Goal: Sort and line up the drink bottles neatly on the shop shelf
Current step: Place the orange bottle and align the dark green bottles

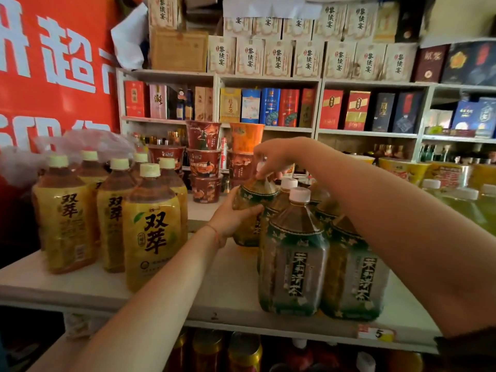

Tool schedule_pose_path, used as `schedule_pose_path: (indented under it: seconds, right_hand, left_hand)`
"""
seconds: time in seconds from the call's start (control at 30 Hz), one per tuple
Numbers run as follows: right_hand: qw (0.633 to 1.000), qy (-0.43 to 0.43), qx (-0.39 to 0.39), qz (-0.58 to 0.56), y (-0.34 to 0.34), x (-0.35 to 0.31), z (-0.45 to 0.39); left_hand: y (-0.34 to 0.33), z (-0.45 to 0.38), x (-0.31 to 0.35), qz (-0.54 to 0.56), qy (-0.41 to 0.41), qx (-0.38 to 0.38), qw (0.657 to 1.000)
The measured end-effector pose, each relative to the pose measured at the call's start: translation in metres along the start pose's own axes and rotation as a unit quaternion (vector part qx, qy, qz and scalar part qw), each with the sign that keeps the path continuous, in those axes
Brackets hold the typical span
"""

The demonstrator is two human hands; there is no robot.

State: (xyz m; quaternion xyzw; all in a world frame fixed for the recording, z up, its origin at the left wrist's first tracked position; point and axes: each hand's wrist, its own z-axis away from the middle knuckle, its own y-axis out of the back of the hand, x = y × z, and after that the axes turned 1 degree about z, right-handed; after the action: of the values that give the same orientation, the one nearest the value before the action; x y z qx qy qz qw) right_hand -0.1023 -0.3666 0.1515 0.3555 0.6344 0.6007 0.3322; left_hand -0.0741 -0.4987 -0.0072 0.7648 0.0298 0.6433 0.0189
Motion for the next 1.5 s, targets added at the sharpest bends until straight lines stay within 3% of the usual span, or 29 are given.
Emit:
schedule_pose_path:
  seconds: [0.23,0.47,0.6,0.7,0.83,0.93,1.0,1.03,1.1,1.2,1.37,1.5]
  right_hand:
    - [0.998,-0.053,-0.010,0.023,-0.014,0.034,-0.003]
    - [0.997,-0.069,-0.033,0.024,-0.005,0.026,0.007]
    - [0.997,-0.027,0.073,0.011,0.011,0.039,0.046]
    - [0.970,-0.040,0.213,-0.111,0.009,0.072,0.080]
    - [0.889,-0.132,0.363,-0.246,-0.025,0.131,0.109]
    - [0.864,-0.210,0.363,-0.278,-0.061,0.166,0.111]
    - [0.859,-0.240,0.335,-0.303,-0.081,0.178,0.111]
    - [0.858,-0.248,0.320,-0.315,-0.090,0.182,0.108]
    - [0.858,-0.245,0.298,-0.341,-0.102,0.189,0.102]
    - [0.843,-0.231,0.283,-0.395,-0.115,0.196,0.083]
    - [0.812,-0.207,0.267,-0.476,-0.127,0.213,0.051]
    - [0.808,-0.219,0.276,-0.471,-0.130,0.215,0.039]
  left_hand:
    - [-0.018,-0.005,0.003,-0.024,0.094,-0.049,0.994]
    - [-0.026,0.002,0.006,-0.022,0.105,-0.033,0.994]
    - [-0.038,0.023,0.022,-0.010,0.066,0.012,0.998]
    - [-0.046,0.042,0.048,-0.015,-0.052,0.089,0.995]
    - [-0.069,0.071,0.089,-0.081,-0.275,0.174,0.942]
    - [-0.110,0.086,0.107,-0.279,-0.450,0.169,0.831]
    - [-0.147,0.087,0.110,-0.405,-0.500,0.149,0.751]
    - [-0.162,0.086,0.108,-0.446,-0.501,0.143,0.728]
    - [-0.188,0.078,0.100,-0.493,-0.473,0.136,0.718]
    - [-0.198,0.063,0.078,-0.506,-0.416,0.131,0.744]
    - [-0.205,0.062,0.068,-0.505,-0.412,0.196,0.733]
    - [-0.207,0.065,0.070,-0.514,-0.410,0.202,0.726]
